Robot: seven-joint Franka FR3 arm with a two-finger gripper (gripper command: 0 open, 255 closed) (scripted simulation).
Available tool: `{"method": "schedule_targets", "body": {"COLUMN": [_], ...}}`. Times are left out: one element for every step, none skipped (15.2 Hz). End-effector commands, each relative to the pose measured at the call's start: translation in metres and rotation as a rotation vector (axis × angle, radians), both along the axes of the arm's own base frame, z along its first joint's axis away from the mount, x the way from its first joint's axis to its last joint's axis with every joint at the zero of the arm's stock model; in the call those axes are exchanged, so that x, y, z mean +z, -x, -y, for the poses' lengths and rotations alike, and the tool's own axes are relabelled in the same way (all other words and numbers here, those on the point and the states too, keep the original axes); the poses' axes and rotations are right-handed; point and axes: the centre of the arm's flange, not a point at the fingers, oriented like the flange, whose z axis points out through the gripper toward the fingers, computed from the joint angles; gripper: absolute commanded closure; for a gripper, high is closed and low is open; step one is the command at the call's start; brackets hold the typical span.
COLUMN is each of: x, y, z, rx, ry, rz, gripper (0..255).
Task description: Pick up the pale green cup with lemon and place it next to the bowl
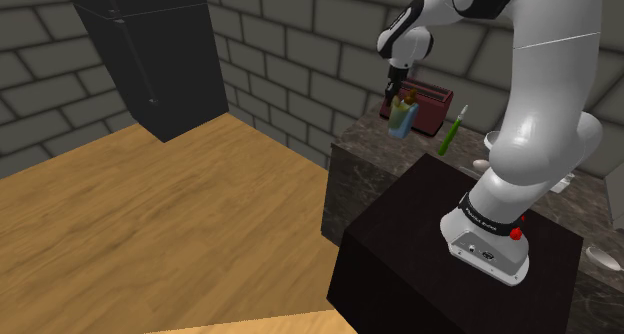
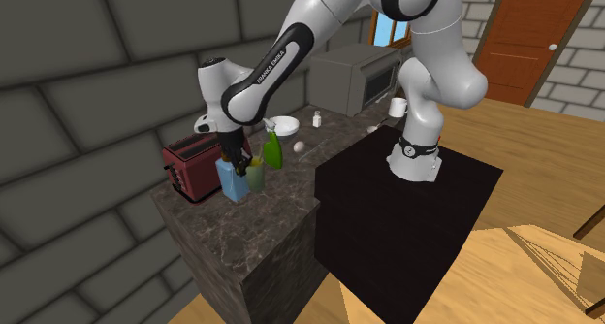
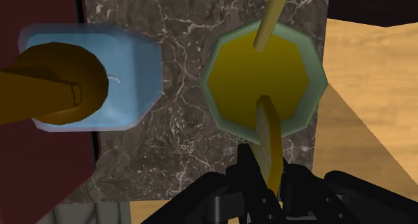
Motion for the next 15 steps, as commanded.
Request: {"method": "schedule_targets", "body": {"x": [0.011,0.017,0.022,0.027,0.033,0.038,0.043,0.048,0.054,0.059,0.064,0.069,0.075,0.080,0.085], "y": [0.001,0.001,0.001,0.001,0.001,0.001,0.001,0.001,0.001,0.001,0.001,0.001,0.001,0.001,0.001], "z": [0.000,0.000,0.000,0.000,0.000,0.000,0.000,0.000,0.000,0.000,0.000,0.000,0.000,0.000,0.000], "rx": [0.000,0.000,0.000,0.000,0.000,0.000,0.000,0.000,0.000,0.000,0.000,0.000,0.000,0.000,0.000], "ry": [0.000,0.000,0.000,0.000,0.000,0.000,0.000,0.000,0.000,0.000,0.000,0.000,0.000,0.000,0.000], "rz": [0.000,0.000,0.000,0.000,0.000,0.000,0.000,0.000,0.000,0.000,0.000,0.000,0.000,0.000,0.000], "gripper": [255,255,255,255,255,255,255,255,255,255,255,255,255,255,255]}}
